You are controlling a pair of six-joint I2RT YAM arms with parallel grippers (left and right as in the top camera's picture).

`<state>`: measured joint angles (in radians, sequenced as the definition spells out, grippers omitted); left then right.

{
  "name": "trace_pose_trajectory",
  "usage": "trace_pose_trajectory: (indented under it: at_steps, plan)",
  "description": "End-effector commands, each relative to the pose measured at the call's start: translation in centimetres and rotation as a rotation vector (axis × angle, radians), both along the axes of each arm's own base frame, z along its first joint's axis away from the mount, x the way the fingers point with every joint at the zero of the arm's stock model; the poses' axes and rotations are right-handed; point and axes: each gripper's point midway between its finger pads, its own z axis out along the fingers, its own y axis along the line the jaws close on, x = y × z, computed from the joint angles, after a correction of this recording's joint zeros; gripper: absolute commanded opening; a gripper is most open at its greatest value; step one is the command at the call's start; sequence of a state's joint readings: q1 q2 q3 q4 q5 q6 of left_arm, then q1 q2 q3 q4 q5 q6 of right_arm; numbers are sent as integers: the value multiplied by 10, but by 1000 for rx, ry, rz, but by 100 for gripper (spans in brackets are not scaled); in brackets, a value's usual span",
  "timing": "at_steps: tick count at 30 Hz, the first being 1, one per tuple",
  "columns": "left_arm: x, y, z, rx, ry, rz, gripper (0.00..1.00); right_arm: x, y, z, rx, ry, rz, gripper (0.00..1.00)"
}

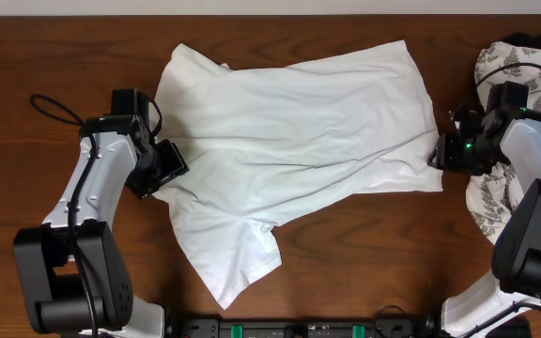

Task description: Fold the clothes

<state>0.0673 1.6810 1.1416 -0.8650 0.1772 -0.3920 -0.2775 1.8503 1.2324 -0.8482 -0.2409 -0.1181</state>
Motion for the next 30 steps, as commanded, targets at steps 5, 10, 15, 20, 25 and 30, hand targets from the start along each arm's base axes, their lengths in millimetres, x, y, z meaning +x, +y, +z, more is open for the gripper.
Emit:
trace_pose_trajectory:
  at_steps: [5, 10, 15, 20, 25, 30]
  plan:
    - [4, 0, 9, 4, -28, -6, 65, -8, 5, -13, 18, -7, 52, 48]
    - [4, 0, 9, 4, -28, -6, 65, -6, 5, -17, 14, -24, 53, 36]
    - [4, 0, 9, 4, -27, -6, 65, -6, 12, -15, 53, -31, 56, 1]
    - [4, 0, 9, 4, -27, -6, 65, 1, 29, 8, 160, -80, 69, 1]
    - [4, 0, 9, 4, -25, -6, 64, -7, 30, 40, 148, -104, 61, 1]
    - [2, 0, 8, 3, -19, -6, 65, -25, 28, 63, 117, -74, -35, 1]
